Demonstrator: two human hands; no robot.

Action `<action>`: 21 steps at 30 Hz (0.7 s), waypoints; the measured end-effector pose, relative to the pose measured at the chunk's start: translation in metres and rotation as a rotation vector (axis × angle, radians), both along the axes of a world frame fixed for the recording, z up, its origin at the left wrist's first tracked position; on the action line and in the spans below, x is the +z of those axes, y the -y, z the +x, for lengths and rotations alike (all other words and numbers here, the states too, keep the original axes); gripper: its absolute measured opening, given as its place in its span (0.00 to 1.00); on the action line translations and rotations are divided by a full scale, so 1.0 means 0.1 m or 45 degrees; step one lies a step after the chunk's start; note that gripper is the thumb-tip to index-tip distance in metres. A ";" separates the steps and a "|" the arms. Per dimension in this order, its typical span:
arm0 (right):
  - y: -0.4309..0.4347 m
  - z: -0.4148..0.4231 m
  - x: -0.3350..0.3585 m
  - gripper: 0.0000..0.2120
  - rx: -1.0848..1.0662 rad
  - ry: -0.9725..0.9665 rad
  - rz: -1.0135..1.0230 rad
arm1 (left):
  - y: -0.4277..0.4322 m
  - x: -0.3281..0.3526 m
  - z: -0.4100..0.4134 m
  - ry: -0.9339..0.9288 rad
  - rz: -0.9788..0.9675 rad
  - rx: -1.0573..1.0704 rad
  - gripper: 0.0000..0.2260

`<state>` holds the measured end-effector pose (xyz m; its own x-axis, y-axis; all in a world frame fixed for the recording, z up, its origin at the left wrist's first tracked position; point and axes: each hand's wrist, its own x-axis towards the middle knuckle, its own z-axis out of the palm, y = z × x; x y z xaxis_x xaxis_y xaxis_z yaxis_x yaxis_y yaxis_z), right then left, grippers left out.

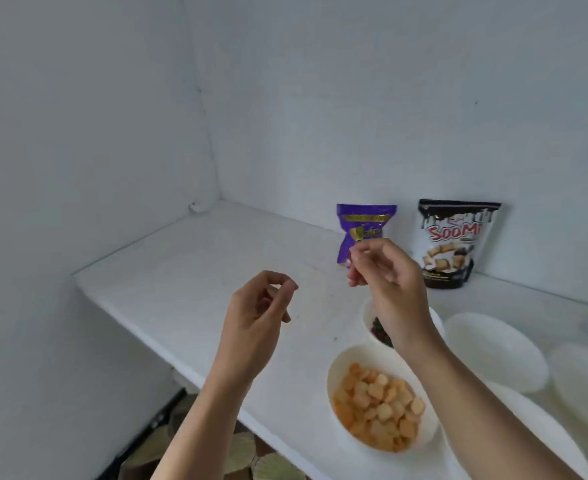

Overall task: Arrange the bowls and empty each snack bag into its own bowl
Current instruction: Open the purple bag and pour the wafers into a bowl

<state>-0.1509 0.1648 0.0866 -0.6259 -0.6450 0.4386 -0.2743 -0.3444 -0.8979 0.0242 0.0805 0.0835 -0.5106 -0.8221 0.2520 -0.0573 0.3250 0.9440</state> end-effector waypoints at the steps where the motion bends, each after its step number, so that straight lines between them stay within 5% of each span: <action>1: 0.05 -0.17 -0.03 0.03 -0.044 0.014 0.000 | 0.08 -0.02 -0.19 -0.006 0.018 0.004 0.07; 14: 1.35 -2.05 -0.54 0.05 -0.416 -0.014 0.261 | 1.54 -0.30 -2.39 0.110 0.142 0.139 0.07; 21: 1.86 -2.50 -0.96 0.07 -0.444 -0.003 0.352 | 1.85 -0.60 -3.26 -0.029 0.462 0.002 0.03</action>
<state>-0.4009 -0.0213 -0.0096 -0.8261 -0.4885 0.2811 -0.3339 0.0226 -0.9423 -0.3021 -0.1049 0.0231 -0.5069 -0.8608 -0.0448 -0.0353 -0.0311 0.9989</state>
